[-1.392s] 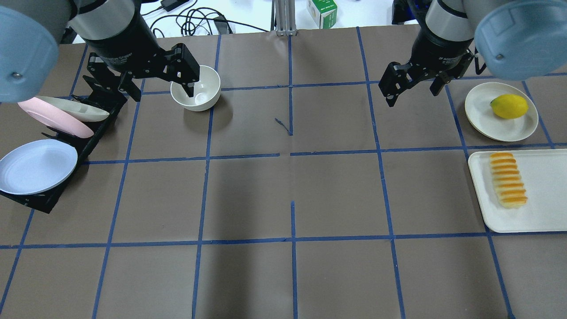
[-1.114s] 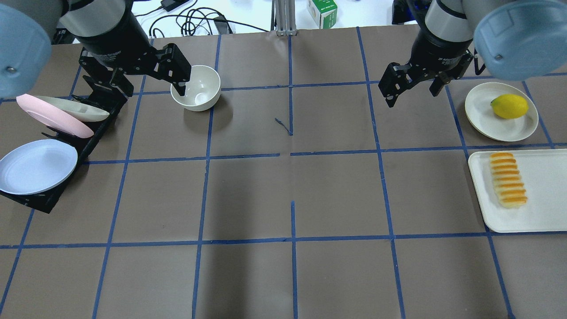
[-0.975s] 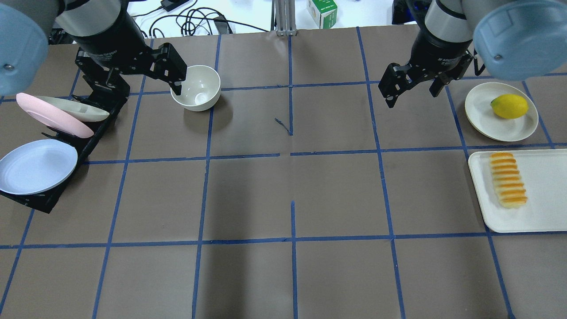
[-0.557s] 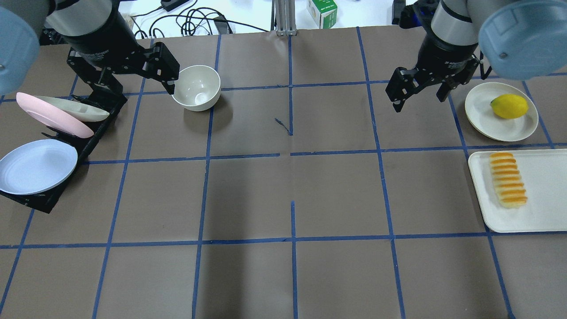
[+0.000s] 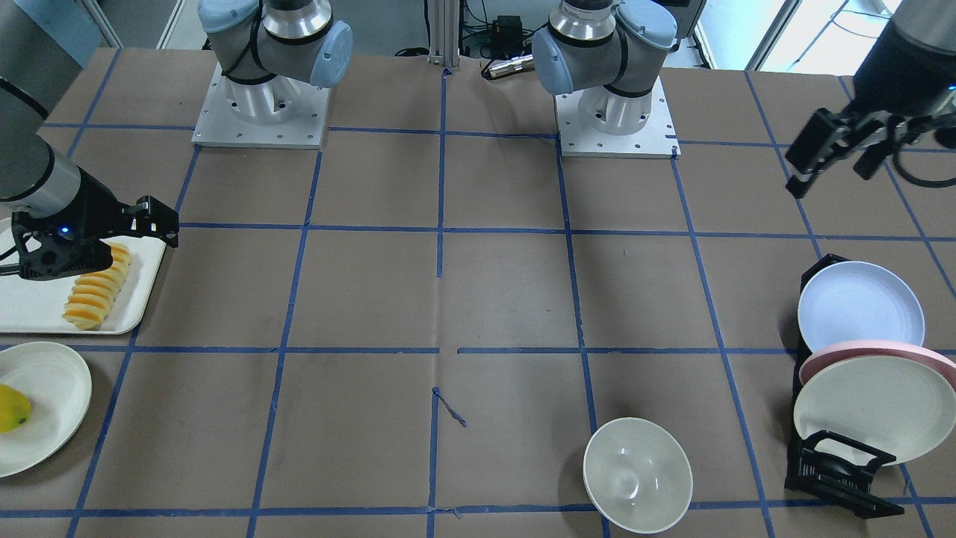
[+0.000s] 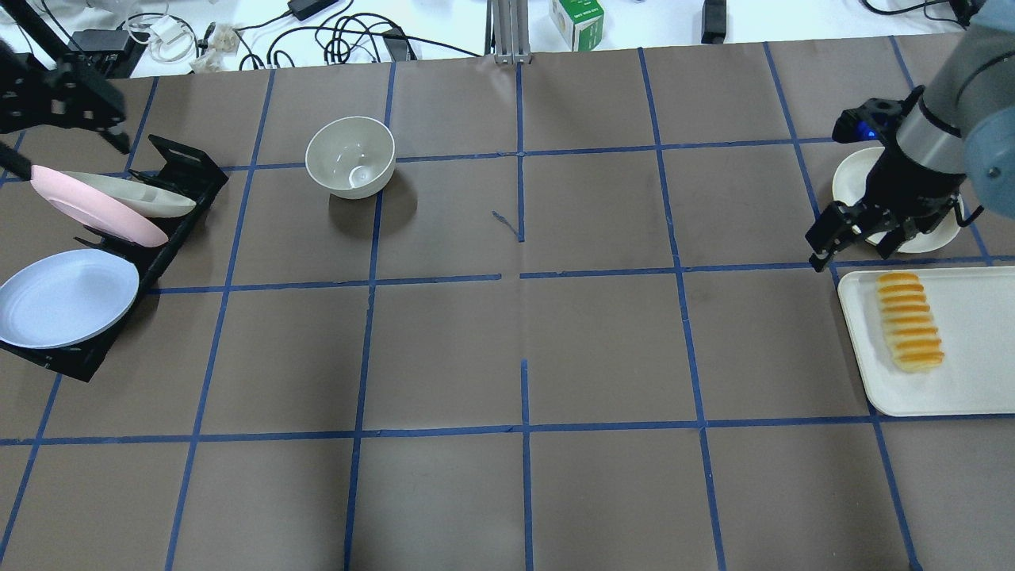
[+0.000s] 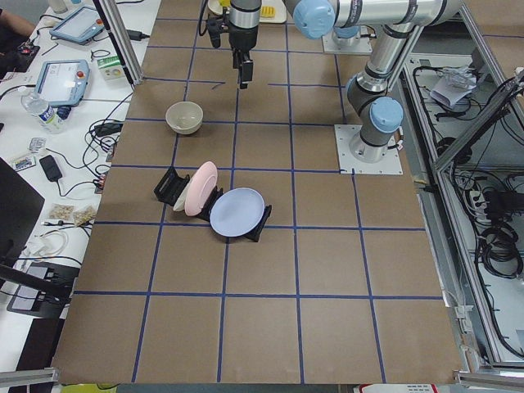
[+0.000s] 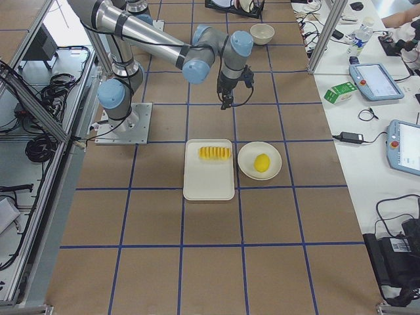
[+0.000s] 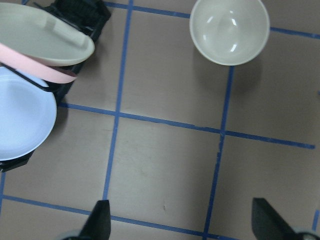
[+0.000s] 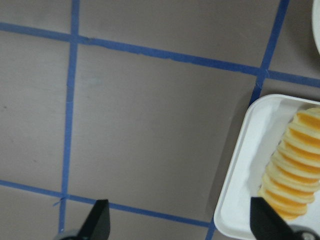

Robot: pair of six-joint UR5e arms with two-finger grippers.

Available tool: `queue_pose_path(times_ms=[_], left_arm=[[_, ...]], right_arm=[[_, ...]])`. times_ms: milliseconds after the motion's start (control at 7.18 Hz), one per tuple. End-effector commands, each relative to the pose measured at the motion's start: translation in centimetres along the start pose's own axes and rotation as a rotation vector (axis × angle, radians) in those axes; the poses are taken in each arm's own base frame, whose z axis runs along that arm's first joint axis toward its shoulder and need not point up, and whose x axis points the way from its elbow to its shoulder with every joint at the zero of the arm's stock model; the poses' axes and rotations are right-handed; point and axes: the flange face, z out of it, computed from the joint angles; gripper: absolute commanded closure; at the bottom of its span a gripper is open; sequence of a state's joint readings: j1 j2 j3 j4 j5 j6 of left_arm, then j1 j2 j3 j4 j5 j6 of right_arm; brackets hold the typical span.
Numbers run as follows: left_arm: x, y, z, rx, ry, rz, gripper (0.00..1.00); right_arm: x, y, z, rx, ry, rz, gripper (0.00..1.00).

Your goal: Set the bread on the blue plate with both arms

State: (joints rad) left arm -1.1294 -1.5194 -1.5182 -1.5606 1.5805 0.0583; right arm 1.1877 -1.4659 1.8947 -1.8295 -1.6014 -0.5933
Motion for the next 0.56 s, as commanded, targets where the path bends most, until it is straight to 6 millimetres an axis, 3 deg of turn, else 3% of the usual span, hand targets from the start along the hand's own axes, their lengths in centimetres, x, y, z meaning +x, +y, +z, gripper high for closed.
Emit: queue_pose_path(times_ms=[0,139,418], left_arm=[[-14.0,-1.9,3.2,-0.034,-0.005,-0.255,0.00],[-17.3,-1.8,6.2,-0.082,-0.011,-0.310,0.00],[-21.3,-2.3,14.1,-0.168,-0.001,-0.448,0.00]], right_arm=[[5.7,2.0,5.5,0.046,0.058,-0.041,0.00],[8.0,2.0,7.2,0.050,0.065,-0.017,0.00],[10.7,2.9,8.7,0.034,0.039,-0.010,0.00]])
